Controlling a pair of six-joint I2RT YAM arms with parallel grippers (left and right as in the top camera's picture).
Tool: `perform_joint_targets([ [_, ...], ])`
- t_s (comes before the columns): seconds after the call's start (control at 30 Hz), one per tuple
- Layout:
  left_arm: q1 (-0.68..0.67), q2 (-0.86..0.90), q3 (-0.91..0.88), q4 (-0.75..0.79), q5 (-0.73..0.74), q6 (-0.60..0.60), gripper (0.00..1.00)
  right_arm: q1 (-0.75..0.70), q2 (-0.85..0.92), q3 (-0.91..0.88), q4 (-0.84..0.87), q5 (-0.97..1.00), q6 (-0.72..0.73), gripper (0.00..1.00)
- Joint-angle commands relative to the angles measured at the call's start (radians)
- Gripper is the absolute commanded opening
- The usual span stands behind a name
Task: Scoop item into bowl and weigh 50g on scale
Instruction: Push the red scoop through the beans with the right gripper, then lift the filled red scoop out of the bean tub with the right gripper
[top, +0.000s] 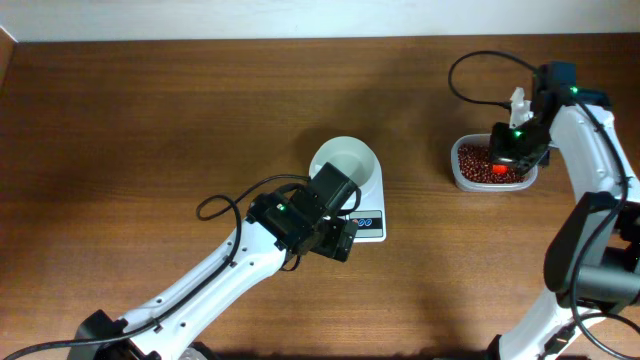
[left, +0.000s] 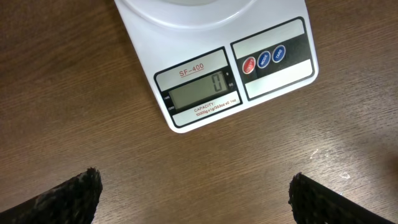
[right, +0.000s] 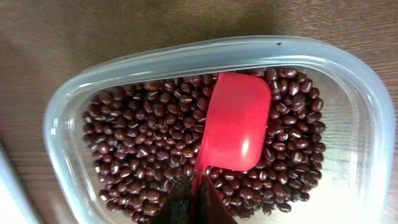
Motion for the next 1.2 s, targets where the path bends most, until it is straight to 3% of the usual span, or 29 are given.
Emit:
perform_joint_targets([
  [0.0,-0.001,0.002,-0.011,0.002,-0.015,0.015,0.99,-0.082,0.023,-0.032,0.0,-0.203,-0.047,0.04],
  [0.2,-0.001,0.002,-0.011,0.002,-0.015,0.015,0.99,-0.216,0.025,-0.126,0.071,-0.476,-0.09,0.04],
  [0.37,-0.001,0.002,-0.011,0.002,-0.015,0.015,0.99,-0.245,0.025,-0.175,0.097,-0.511,-0.093,0.04],
  [0.5,-0.001,0.002,-0.011,0.002,-0.015,0.015,0.99,-0.267,0.025,-0.175,0.107,-0.657,-0.112,0.04],
  [1.17,-0.001,0.002,-0.011,0.002,-0.015,0.015,0.99,-0.48,0.025,-0.175,0.019,-0.857,-0.156,0.04],
])
